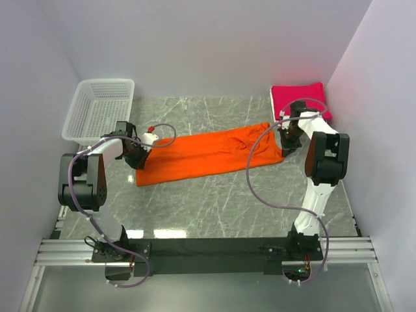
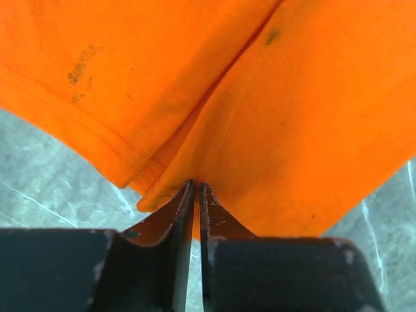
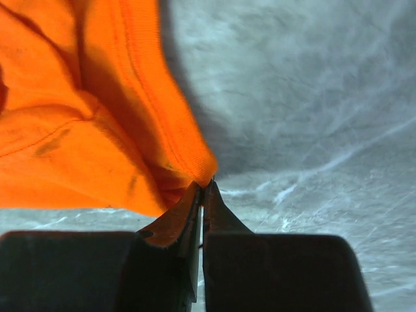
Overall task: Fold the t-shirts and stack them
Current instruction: Fold the tshirt
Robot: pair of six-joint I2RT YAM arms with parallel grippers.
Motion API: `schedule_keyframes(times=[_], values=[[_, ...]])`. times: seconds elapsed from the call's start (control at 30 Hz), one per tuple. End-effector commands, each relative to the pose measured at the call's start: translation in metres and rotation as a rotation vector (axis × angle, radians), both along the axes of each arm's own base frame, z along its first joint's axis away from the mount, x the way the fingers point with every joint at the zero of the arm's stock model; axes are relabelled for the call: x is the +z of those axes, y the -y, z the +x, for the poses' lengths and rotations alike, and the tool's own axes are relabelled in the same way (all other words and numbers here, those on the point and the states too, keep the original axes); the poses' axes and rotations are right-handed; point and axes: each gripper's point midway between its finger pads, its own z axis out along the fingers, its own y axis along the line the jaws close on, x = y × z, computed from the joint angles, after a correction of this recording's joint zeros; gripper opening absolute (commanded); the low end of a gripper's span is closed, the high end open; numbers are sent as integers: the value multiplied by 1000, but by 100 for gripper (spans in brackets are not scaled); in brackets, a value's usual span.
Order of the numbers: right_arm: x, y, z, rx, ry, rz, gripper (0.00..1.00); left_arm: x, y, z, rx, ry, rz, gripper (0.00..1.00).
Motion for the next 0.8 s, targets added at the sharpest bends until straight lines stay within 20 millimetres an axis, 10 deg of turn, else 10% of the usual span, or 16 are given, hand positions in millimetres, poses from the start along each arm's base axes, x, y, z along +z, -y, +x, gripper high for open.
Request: schedule_keyframes(times=[0.0,0.2,0.43,0.6,0.77], values=[[9,4,24,89,74,-140,0,-12,-1,-47,-55,-148,-2,13],[2,15,23,106,61,-246,0,10,9,-65,-135,-135,-51,25],[46,27,26,57,172,-286,36,70,28,16,-95,64,-151,37],[81,-3,16,26,219,-123,36,55,35,65,-71,114,-90,33],[70,-35,-2,34,144,23,26,26,38,83,-62,89,-69,27]])
